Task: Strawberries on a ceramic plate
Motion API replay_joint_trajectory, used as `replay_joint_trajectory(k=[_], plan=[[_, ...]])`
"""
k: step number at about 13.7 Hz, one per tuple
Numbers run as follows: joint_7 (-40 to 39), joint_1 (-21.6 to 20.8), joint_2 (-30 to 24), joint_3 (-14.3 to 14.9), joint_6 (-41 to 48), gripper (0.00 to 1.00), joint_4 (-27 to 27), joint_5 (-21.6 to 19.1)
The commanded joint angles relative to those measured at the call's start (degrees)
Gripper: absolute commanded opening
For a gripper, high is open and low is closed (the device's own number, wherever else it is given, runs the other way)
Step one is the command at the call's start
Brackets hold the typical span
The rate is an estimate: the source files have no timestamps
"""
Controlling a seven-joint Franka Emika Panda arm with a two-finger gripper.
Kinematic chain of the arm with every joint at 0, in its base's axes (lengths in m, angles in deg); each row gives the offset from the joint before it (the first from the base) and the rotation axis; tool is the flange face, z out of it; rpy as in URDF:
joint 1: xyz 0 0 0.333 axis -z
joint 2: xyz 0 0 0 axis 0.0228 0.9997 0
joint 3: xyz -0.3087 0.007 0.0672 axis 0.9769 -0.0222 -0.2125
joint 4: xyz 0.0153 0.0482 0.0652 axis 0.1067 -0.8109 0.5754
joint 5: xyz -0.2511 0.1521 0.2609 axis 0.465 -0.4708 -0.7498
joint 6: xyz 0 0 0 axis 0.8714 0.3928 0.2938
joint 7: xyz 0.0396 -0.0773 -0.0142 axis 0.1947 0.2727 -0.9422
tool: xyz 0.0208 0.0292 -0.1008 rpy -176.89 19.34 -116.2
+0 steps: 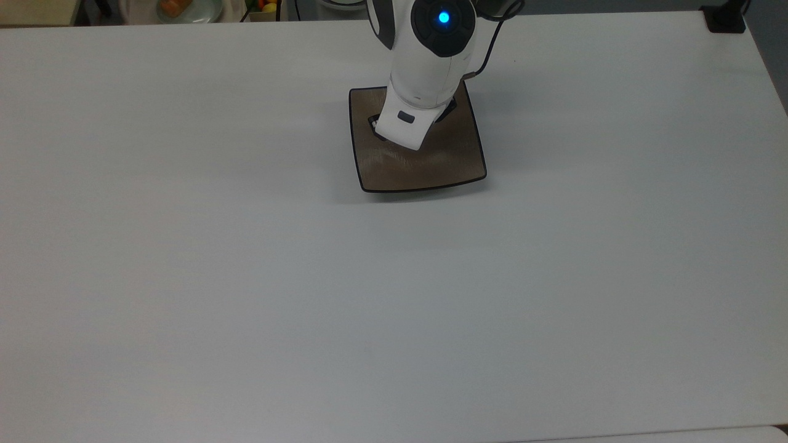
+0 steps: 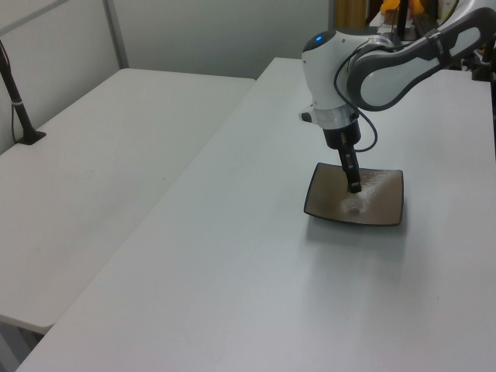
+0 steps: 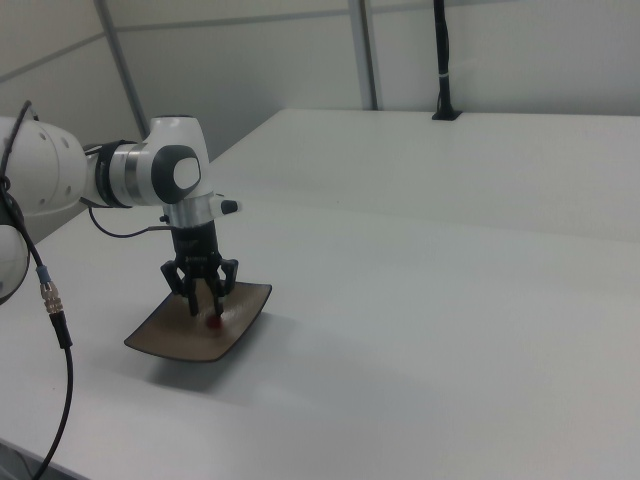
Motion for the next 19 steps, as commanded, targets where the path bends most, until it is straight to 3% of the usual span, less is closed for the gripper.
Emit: replay_joint_trajectory(k=[1, 4, 9, 12, 15, 19], plan=[[1.0, -0.4, -1.0, 0.4, -0.3, 1.0, -0.2, -0.7], [1.1, -0.3, -3.0, 0.4, 0.0, 1.0, 0.3, -0.6], [3.7, 0.2, -11.5, 1.5, 1.9, 1.0, 1.3, -0.6], [6.4, -0.1, -17.0, 4.6, 10.6, 1.0, 3.8, -0.5], [6.4, -0.4, -20.6, 8.2, 11.7, 1.0, 3.8, -0.9], [5.3, -4.1, -22.2, 17.8, 10.8, 1.0, 4.0, -5.3]])
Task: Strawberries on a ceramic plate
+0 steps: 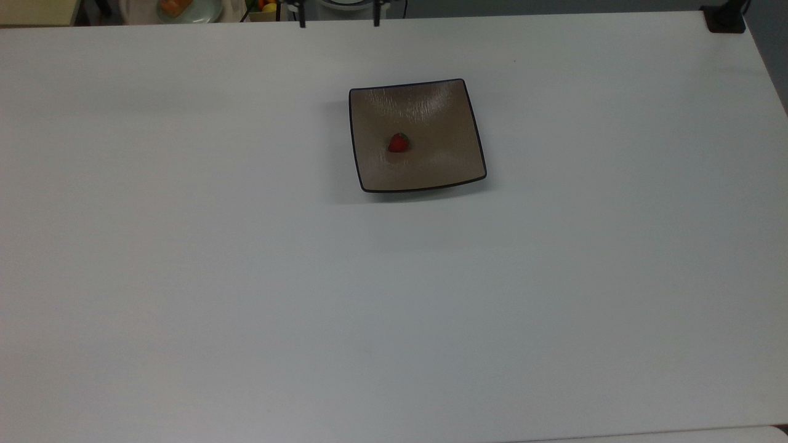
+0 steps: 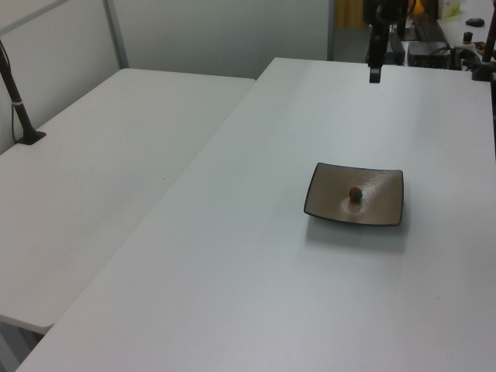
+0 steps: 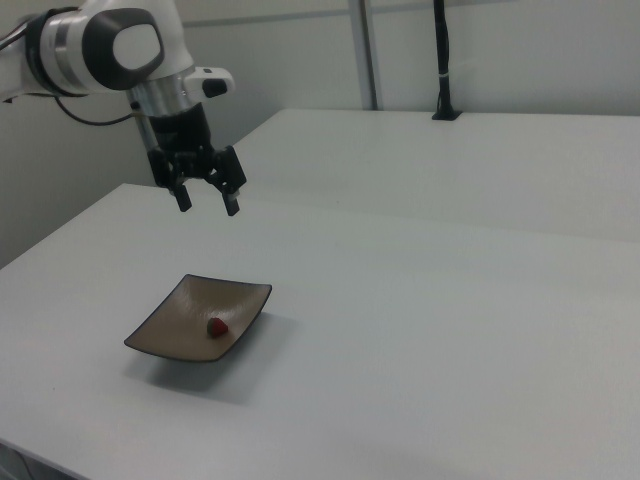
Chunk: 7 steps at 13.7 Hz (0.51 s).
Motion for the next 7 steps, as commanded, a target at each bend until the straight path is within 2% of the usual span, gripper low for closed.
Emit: replay_joint_trajectory(k=[1, 5, 7], plan=[[0.0, -3.8, -0.9, 6.8, -1.0, 1.0, -0.3, -2.6], [-1.4, -3.1, 1.1, 6.4, -7.8, 1.0, -0.3, -2.9], [-1.4, -2.7, 1.4, 5.9, -9.4, 1.0, -0.3, -5.7]])
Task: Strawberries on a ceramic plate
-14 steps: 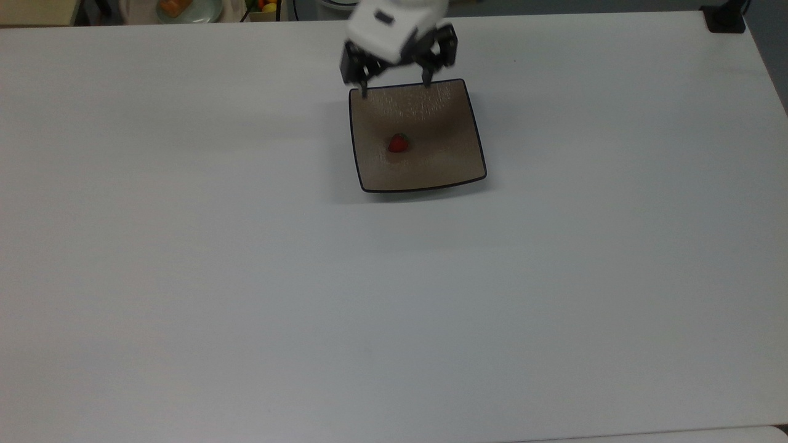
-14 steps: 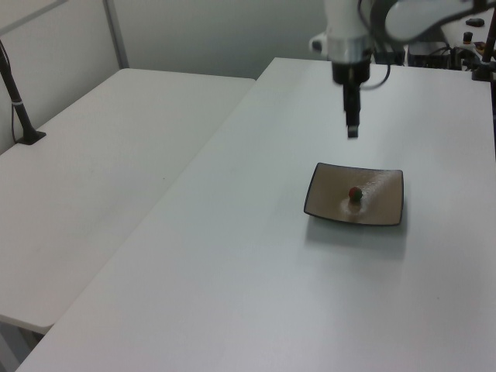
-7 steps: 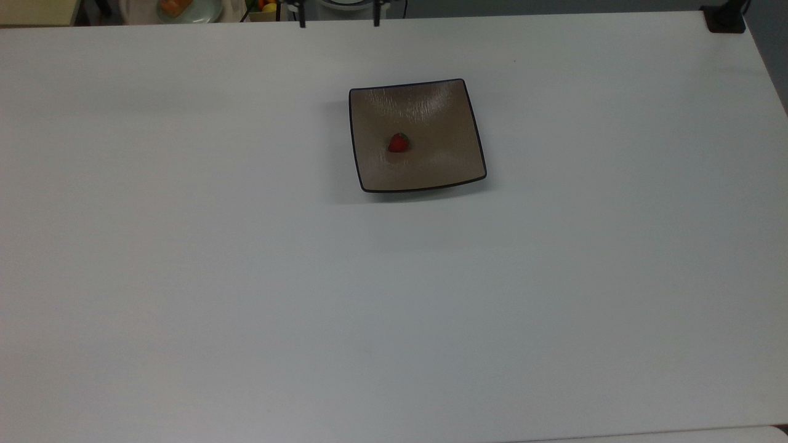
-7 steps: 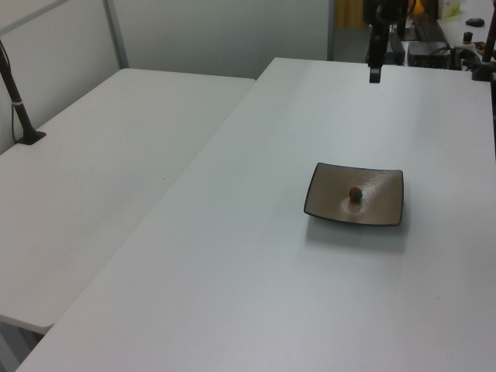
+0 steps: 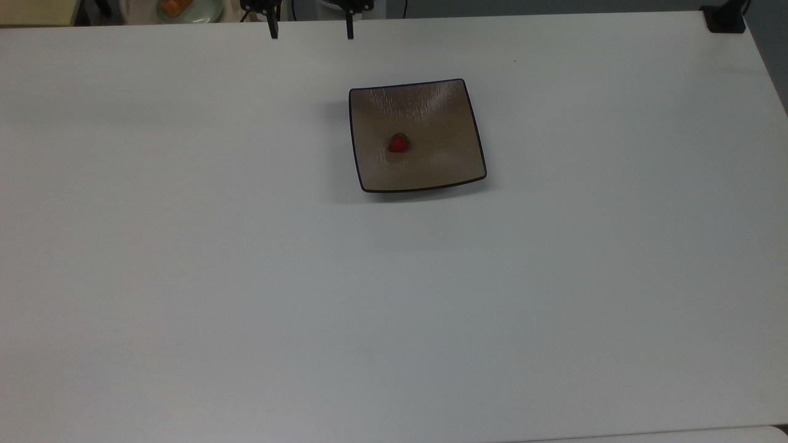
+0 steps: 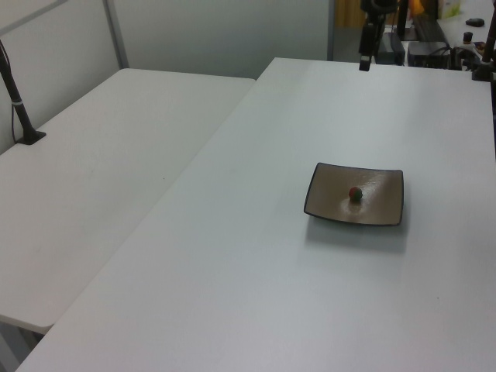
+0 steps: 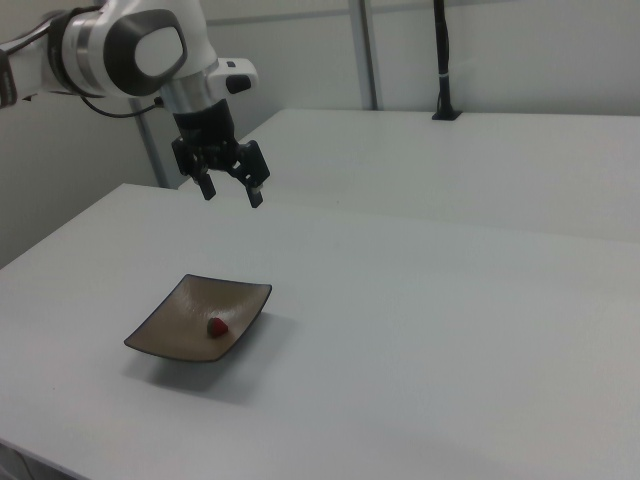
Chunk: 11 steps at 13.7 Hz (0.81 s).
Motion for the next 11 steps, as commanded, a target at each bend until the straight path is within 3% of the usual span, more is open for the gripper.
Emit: replay_joint_trajectory(k=[1, 5, 11], plan=[[-0.9, -0.2, 0.4, -0.2, -2.6, 1.0, -0.4, -5.3], [-0.8, 3.9, -0.2, -6.0, -1.4, 1.0, -0.5, -5.6], [-1.1, 3.1, -0.1, -5.8, -0.2, 1.0, -0.2, -4.9]])
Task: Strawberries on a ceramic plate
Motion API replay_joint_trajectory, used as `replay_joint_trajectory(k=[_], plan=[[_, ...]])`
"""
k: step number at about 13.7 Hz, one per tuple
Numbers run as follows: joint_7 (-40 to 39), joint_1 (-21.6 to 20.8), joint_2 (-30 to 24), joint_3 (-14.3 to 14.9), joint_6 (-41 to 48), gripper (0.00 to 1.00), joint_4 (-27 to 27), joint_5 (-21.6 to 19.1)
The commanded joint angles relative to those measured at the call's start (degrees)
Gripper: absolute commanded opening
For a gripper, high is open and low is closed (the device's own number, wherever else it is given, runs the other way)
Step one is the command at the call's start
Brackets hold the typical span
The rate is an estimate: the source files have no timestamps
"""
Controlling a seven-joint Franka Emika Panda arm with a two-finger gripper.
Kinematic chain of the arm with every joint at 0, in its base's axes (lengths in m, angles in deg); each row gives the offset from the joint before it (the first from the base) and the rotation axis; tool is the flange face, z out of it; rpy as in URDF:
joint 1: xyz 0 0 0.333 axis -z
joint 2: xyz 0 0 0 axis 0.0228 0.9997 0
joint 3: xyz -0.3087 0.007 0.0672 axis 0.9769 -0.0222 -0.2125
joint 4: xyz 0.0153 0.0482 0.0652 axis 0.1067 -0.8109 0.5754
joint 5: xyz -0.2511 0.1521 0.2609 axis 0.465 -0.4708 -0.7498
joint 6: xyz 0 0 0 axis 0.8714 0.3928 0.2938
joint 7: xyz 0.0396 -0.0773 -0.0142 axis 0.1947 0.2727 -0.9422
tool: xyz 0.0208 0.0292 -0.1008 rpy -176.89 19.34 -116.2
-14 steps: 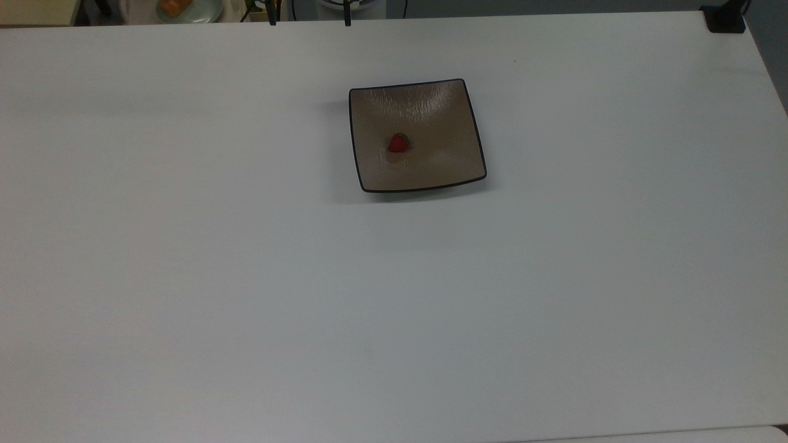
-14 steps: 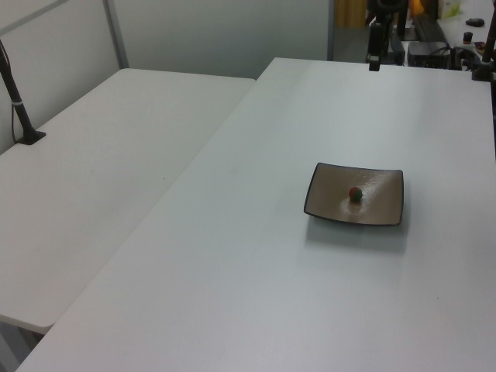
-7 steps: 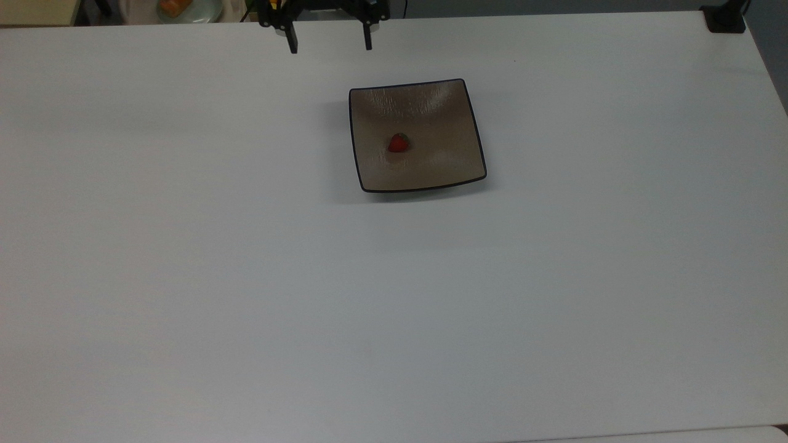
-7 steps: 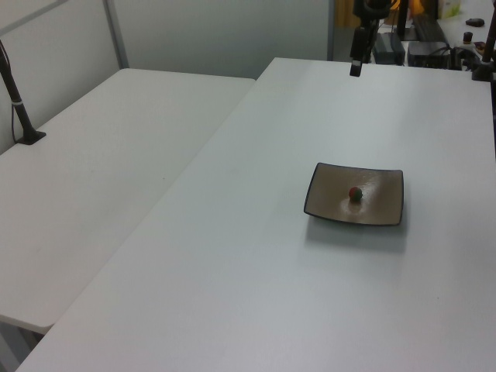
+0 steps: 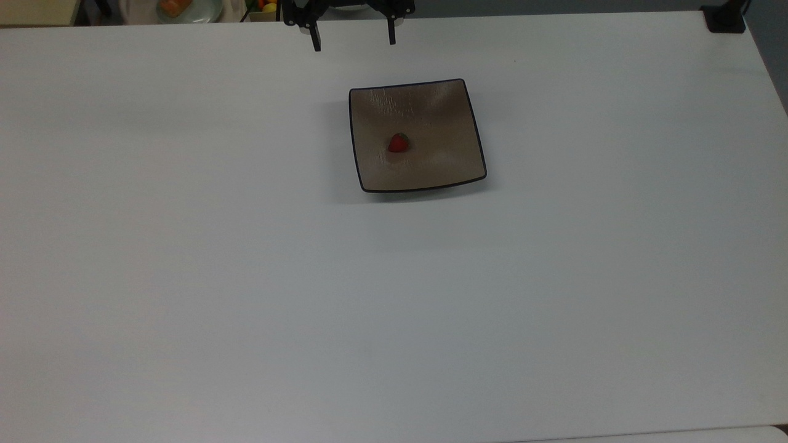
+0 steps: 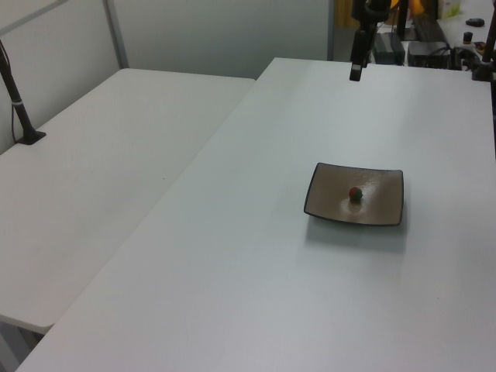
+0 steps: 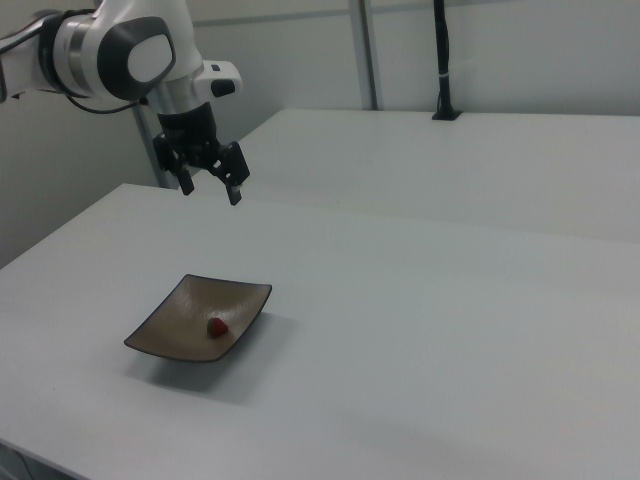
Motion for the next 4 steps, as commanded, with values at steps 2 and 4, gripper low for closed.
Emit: replay_joint_trajectory(k=[2, 4], plan=[[-1.1, 0.6, -0.7, -0.4, 0.7, 1.0, -0.3, -0.3], [-1.1, 0.7, -0.7, -0.3, 0.8, 1.0, -0.2, -0.3]])
